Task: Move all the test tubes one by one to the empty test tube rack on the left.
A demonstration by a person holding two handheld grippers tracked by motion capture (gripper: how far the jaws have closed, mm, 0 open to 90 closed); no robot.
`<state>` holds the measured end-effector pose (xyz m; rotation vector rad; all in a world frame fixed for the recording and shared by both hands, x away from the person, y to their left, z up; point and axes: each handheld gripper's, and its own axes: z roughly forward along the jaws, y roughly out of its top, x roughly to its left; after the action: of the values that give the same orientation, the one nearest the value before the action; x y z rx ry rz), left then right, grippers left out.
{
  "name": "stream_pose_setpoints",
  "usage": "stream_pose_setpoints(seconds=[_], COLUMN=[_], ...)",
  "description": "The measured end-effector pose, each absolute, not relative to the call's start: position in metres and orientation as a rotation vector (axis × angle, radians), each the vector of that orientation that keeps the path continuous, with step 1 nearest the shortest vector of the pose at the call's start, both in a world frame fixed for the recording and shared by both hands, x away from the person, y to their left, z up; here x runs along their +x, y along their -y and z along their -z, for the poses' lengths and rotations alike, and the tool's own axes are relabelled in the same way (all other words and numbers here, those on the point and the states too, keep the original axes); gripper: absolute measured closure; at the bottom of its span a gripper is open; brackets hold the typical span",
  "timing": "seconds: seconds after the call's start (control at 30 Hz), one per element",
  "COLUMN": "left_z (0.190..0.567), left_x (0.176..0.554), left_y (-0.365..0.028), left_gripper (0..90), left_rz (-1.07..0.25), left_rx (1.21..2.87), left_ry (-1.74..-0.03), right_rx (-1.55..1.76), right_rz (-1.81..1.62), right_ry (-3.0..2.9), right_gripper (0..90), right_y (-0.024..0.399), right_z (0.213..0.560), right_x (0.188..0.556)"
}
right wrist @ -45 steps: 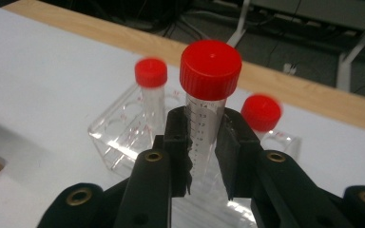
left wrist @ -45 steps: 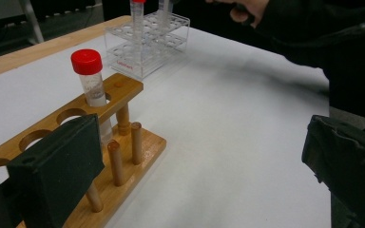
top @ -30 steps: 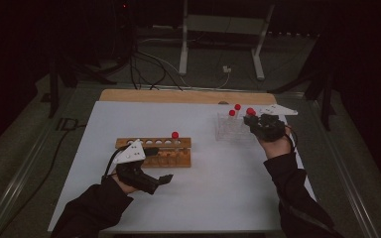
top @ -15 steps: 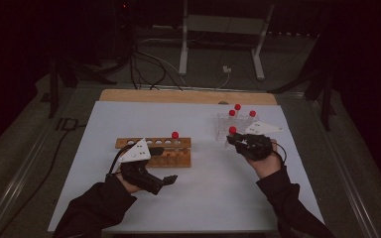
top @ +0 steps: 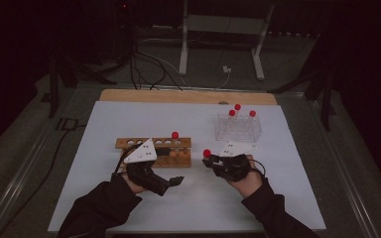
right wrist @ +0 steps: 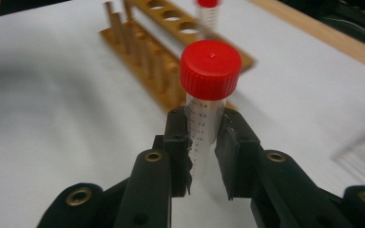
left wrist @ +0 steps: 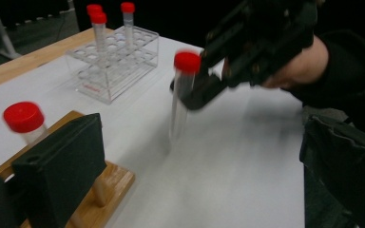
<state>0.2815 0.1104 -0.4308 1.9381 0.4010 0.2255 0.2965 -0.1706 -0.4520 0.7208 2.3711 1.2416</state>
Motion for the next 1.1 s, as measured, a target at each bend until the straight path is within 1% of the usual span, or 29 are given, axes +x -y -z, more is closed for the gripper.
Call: stream_pose_setpoints(seconds=[0.2, 0.33, 0.4, 0.43, 0.53, 0.63, 0.73, 0.87, 1.03, 1.1], left_z=[0.430, 0.430, 0.431, 0.432, 0.434, 0.435, 0.437, 0.438, 0.439, 0.440], left_x=[0.281, 0.282, 0.282, 0.283, 0.283, 0.283, 0.283, 0.283, 0.283, 0.283], left_y=[-0.102, -0.098, -0.096, -0.096, -0.095, -0.093, -0.092, -0.089, -0.086, -0.086], left_gripper=[4.5, 9.1, 15.9, 16.6, 24.8, 35.7, 44.6, 51.5, 62.7, 65.3], left_rz=[-0.233, -0.247, -0.259, -0.258, -0.274, -0.281, -0.291, -0.302, -0.301, -0.298], left_rx=[1.946, 1.954, 1.958, 1.961, 1.966, 1.973, 1.976, 1.980, 1.998, 2.002], left_ry=[-0.390, -0.390, -0.389, -0.384, -0.381, -0.369, -0.360, -0.344, -0.327, -0.326], right_rx=[0.664, 0.632, 0.614, 0.607, 0.587, 0.577, 0.577, 0.574, 0.573, 0.576], right_rz=[-1.258, -1.257, -1.260, -1.264, -1.268, -1.282, -1.285, -1.291, -1.289, -1.291], right_ry=[-2.425, -2.451, -2.464, -2.469, -2.479, -2.488, -2.491, -2.494, -2.496, -2.495], right_gripper=[74.7, 74.7, 74.7, 74.7, 74.6, 74.7, 74.6, 74.7, 74.7, 74.7], right_y=[0.151, 0.140, 0.135, 0.133, 0.129, 0.127, 0.126, 0.125, 0.125, 0.126], right_z=[0.458, 0.459, 0.460, 0.460, 0.459, 0.459, 0.459, 0.459, 0.459, 0.459], right_x=[0.288, 0.285, 0.283, 0.282, 0.280, 0.278, 0.277, 0.276, 0.276, 0.276])
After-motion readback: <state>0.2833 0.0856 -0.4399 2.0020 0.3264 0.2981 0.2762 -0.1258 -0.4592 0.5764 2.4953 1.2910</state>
